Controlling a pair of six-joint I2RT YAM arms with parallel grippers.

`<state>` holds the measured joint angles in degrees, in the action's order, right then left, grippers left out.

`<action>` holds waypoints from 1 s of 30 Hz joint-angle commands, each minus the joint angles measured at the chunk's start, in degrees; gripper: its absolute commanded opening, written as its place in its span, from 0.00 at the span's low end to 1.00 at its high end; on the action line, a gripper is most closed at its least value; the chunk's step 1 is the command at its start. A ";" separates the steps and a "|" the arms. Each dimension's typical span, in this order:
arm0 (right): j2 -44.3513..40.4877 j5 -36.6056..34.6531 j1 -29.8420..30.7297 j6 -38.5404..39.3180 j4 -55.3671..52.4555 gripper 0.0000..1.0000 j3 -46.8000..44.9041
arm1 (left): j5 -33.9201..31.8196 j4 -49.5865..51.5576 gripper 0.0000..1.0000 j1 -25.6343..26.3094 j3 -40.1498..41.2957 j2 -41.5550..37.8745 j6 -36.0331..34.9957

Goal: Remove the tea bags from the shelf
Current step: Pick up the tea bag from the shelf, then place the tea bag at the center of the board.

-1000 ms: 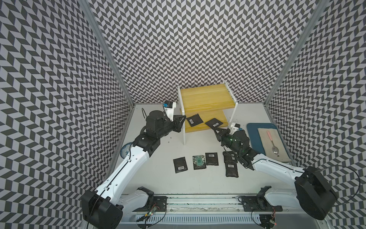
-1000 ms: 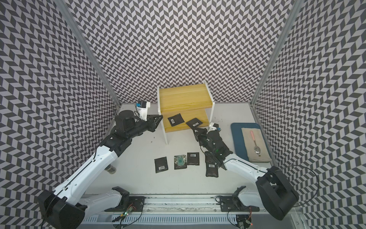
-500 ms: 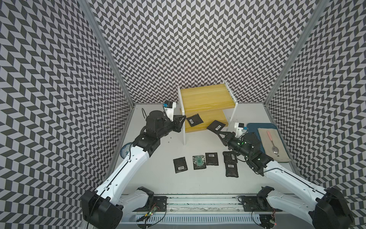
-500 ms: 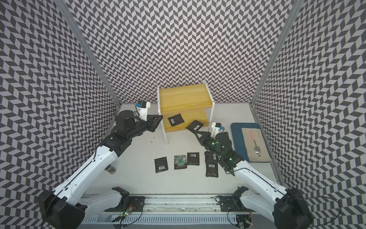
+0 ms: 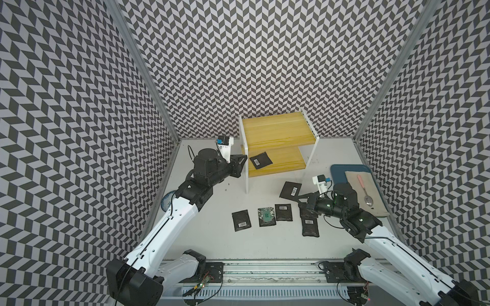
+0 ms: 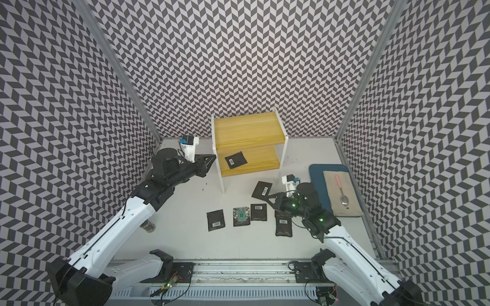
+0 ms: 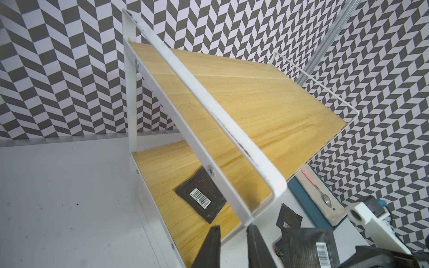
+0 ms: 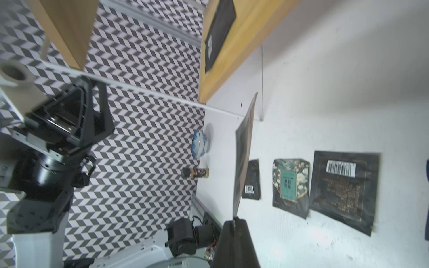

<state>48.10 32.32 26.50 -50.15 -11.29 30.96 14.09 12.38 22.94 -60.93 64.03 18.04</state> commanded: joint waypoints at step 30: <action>-1.67 7.86 2.90 4.03 -7.77 0.00 -17.70 | -1.78 -0.17 0.24 -0.66 0.41 -0.54 0.68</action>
<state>44.99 40.88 28.97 -47.27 -22.85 13.19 14.11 12.43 22.85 -60.93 64.03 18.09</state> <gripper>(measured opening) 0.042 0.239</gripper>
